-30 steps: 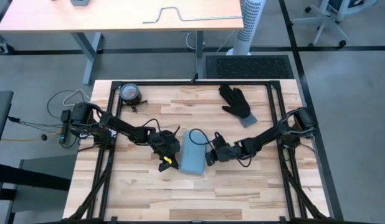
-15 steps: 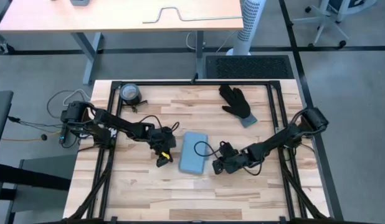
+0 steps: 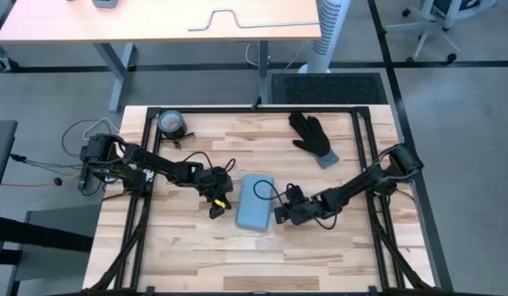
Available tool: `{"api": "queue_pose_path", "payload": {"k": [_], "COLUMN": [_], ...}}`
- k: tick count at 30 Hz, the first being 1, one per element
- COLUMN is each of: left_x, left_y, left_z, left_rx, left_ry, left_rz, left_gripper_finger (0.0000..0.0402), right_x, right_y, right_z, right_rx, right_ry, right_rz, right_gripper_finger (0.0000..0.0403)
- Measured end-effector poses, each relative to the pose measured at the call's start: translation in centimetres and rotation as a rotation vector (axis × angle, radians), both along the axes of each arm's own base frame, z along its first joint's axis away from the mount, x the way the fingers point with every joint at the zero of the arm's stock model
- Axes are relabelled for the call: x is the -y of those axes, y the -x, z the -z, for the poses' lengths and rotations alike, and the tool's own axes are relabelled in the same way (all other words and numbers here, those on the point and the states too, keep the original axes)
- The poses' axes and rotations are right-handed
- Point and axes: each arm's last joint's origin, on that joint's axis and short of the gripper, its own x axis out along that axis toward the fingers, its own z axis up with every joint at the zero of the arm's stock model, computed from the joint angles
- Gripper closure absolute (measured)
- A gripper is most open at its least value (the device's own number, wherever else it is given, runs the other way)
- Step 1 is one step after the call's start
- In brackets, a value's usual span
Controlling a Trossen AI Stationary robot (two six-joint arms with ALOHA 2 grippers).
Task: Prefit tool cases
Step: Open the gray toolbox
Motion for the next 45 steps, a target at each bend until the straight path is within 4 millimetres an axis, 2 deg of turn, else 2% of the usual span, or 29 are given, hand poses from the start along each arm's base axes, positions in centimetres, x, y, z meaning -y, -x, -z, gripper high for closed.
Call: {"api": "queue_pose_path", "payload": {"k": [17,23,31,38,45], "left_x": [0.0,0.0,0.0,0.0,0.3], "left_y": [0.1,0.2,0.6,0.8,-0.9], "left_z": [0.1,0.2,0.5,0.6,1.9], "left_rx": [-0.003,-0.024,-0.064,-0.088,-0.042], "left_ry": [-0.012,-0.015,-0.031,-0.013,0.073], "left_rz": [0.014,0.016,0.035,0.025,0.067], "left_gripper_finger": [0.0401,0.0401,0.0401,0.0401,0.0401], "right_x": [0.3,0.4,-2.0,-3.4,-4.1], "right_y": [-1.2,-1.2,-0.4,0.6,1.2], "right_z": [-0.9,-0.9,-0.9,-0.7,-0.6], "right_rx": [0.160,0.154,0.151,0.136,0.132], "right_ry": [0.011,0.015,-0.038,-0.060,-0.077], "right_rz": [-0.018,-0.010,-0.063,-0.015,0.033], "right_gripper_finger": [0.0387,0.0388,0.0391,0.0392,0.0392]}}
